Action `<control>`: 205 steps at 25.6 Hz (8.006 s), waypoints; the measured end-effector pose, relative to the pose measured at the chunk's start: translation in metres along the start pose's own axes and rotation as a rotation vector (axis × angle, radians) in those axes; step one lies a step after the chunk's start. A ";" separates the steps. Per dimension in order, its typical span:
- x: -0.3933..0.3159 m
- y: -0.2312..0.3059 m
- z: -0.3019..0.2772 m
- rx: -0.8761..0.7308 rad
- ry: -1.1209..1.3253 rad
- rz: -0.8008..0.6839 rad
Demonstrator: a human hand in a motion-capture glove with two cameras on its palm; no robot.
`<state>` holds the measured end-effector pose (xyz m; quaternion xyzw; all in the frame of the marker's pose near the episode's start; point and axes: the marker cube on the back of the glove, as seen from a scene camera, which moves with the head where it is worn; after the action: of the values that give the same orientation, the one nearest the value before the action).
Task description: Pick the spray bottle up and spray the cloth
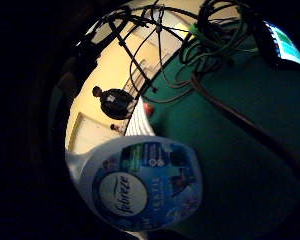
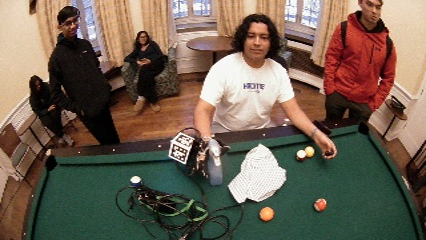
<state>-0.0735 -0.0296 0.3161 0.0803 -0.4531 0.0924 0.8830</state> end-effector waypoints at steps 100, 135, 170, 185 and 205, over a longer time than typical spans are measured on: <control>-0.078 0.053 0.190 -1.314 1.244 0.571; -0.250 0.022 0.208 -0.864 0.152 -0.084; -0.167 0.030 0.459 -0.512 -0.206 -0.199; -0.167 0.013 0.500 -0.591 -0.213 -0.163; -0.114 0.022 0.354 -0.733 0.487 -0.359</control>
<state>-0.4219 -0.0988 0.4283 -0.1833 -0.2144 -0.2115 0.9358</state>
